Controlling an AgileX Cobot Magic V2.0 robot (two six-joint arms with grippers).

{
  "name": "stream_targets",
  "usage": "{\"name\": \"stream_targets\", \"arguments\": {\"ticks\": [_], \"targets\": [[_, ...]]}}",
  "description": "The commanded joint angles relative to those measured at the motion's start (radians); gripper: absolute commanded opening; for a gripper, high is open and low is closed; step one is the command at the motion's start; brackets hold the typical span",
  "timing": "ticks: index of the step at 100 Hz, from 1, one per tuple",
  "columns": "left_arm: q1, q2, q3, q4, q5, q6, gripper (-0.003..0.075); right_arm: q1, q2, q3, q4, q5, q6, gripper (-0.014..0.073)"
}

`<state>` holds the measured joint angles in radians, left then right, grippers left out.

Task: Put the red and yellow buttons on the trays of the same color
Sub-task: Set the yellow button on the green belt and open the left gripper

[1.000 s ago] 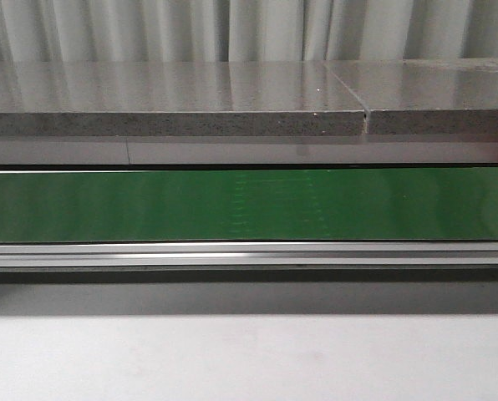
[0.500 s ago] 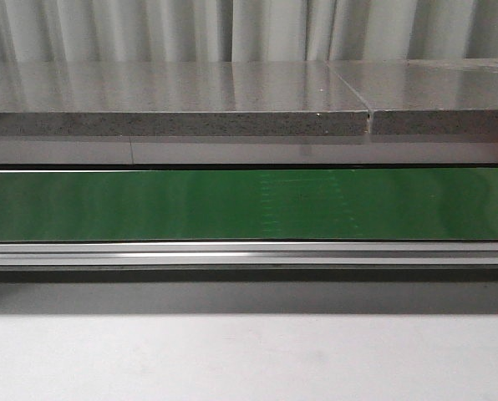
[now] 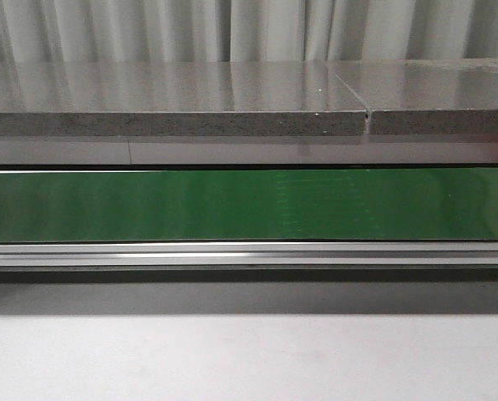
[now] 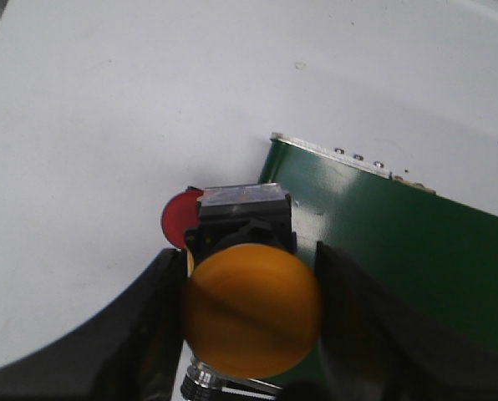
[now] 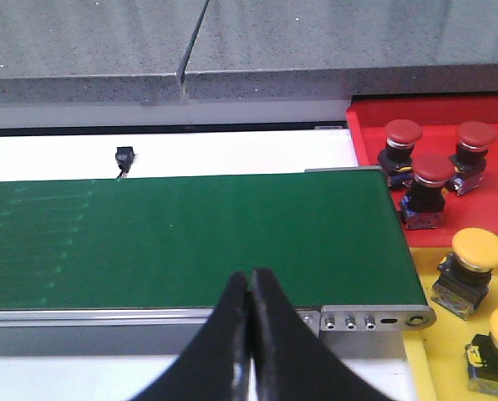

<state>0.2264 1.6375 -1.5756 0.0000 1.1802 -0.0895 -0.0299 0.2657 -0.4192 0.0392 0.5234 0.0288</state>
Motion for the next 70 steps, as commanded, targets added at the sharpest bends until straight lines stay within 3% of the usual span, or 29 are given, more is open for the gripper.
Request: {"name": "stream_targets", "arguments": {"ticks": [1,23,70], "targets": [[-0.034,-0.055,0.020,-0.022,-0.049,0.002,0.0134,0.004,0.009,-0.025,-0.008,-0.072,0.001,-0.0067],[-0.106,-0.048,0.115,-0.024,-0.088,0.002,0.0134,0.004,0.009,-0.025,-0.008,-0.072,0.001,-0.0067],[-0.108,0.016,0.159,-0.028,-0.050,0.002,0.0146,0.004,0.009,-0.025,-0.008,-0.072,0.001,-0.0067]]}}
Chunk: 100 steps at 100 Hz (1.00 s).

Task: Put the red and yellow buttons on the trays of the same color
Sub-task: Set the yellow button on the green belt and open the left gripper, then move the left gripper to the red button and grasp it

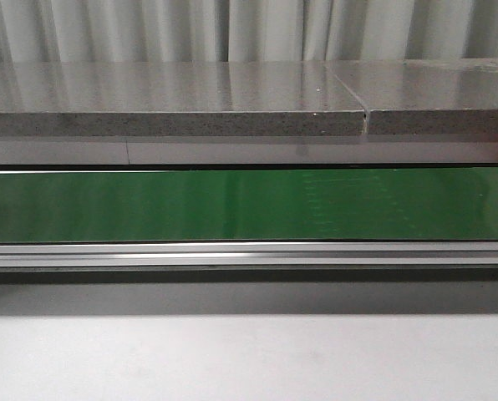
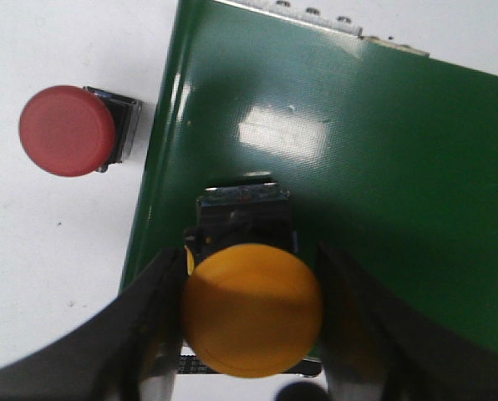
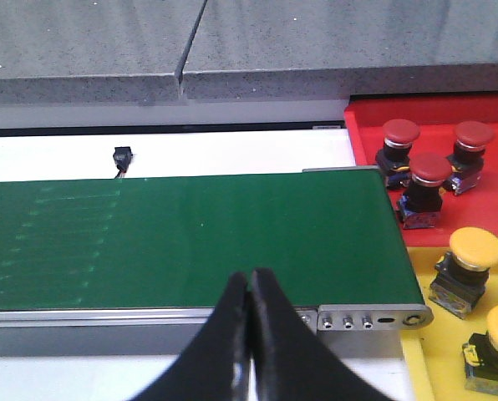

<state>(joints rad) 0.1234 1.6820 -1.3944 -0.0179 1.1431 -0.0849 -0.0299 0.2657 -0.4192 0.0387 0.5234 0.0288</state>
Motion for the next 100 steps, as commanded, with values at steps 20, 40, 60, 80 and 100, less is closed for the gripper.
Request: {"name": "stream_targets", "arguments": {"ticks": [20,40,60,80,100], "targets": [[-0.005,-0.026,-0.029,-0.038,-0.046,-0.002,0.0415,0.004,0.009,-0.025,-0.008,-0.072,0.001,-0.0067],[-0.005,-0.034,-0.074,-0.109,-0.088,-0.002,0.0513,0.004,0.009,-0.025,-0.008,-0.072,0.001,-0.0067],[0.010,-0.074,-0.122,-0.114,-0.096,-0.005,0.0513,0.004,0.009,-0.025,-0.008,-0.072,0.001,-0.0067],[0.082,-0.104,-0.127,-0.114,-0.102,-0.095,0.0513,0.004,0.009,-0.025,-0.008,-0.072,0.001,-0.0067],[0.170,-0.095,-0.127,-0.114,-0.002,-0.227,0.0513,0.004,0.009,-0.025,-0.008,-0.072,0.001,-0.0067]]}}
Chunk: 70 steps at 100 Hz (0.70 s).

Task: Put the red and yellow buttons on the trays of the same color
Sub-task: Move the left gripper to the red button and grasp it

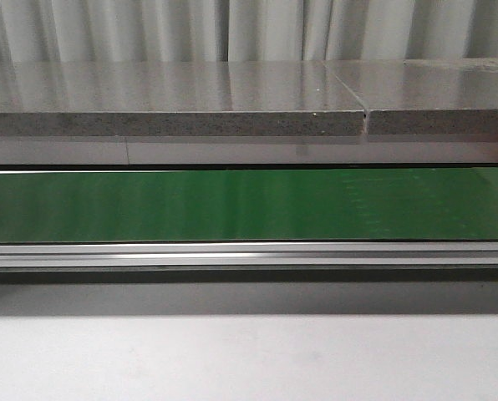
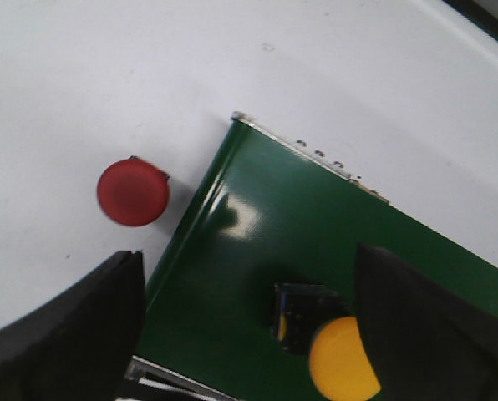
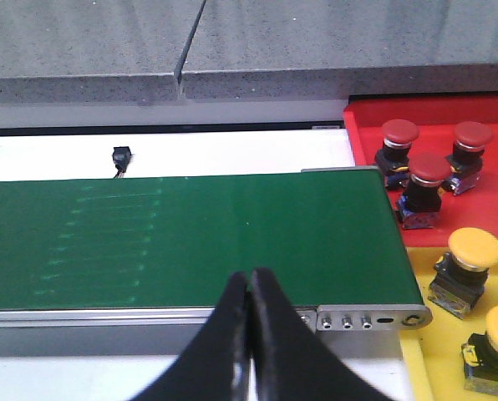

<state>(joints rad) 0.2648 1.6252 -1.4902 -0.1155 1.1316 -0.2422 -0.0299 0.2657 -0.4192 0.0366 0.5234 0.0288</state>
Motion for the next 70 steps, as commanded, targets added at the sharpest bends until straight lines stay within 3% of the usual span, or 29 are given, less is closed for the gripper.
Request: {"name": "stream_targets", "arguments": {"ticks": [1,28,44,70], "targets": [[0.031,-0.038,-0.031,-0.016,0.012,-0.075,0.0513,0.004,0.009,-0.025,-0.006,-0.072,0.001,-0.0067],[0.042,-0.037,-0.031,0.067,0.042,-0.288,0.0513,0.004,0.009,-0.025,-0.006,-0.072,0.001,-0.0067],[0.042,-0.028,-0.031,0.144,0.048,-0.293,0.0513,0.004,0.009,-0.025,-0.006,-0.072,0.001,-0.0067],[0.042,0.056,-0.031,0.110,0.033,-0.295,0.0513,0.004,0.009,-0.025,-0.006,-0.072,0.001,-0.0067]]}}
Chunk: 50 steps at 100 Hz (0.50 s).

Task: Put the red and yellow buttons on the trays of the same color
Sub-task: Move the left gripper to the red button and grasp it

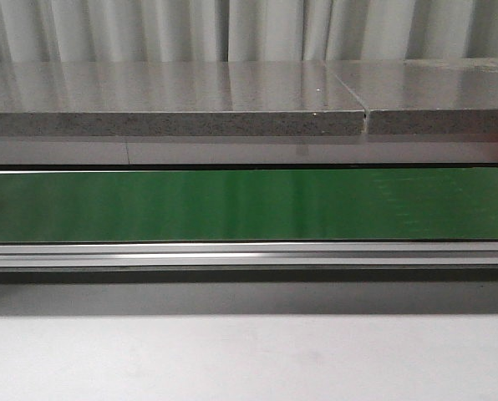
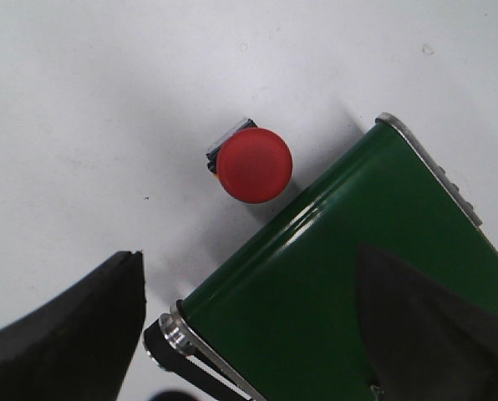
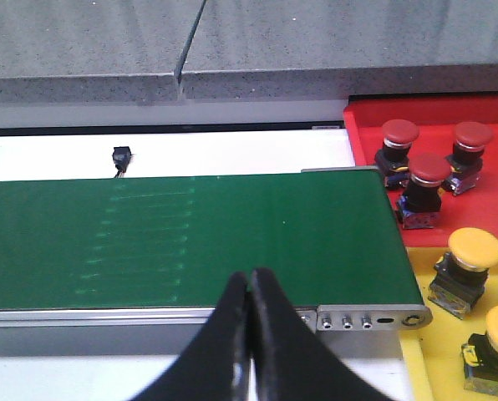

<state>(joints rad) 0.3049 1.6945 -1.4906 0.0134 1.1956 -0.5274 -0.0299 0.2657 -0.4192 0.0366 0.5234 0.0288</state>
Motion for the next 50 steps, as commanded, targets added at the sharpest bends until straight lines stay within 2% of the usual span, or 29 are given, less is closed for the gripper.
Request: {"name": "stream_targets", "arguments": {"ticks": [1,50], "targets": [[0.002,-0.011,-0.030,-0.023,-0.035,-0.010,0.0513,0.004,0.009,-0.025,-0.006,-0.072,0.001,-0.0067],[0.002,0.121,-0.030,-0.037,-0.092,-0.008,0.0513,0.004,0.009,-0.025,-0.006,-0.072,0.001,-0.0067]]}}
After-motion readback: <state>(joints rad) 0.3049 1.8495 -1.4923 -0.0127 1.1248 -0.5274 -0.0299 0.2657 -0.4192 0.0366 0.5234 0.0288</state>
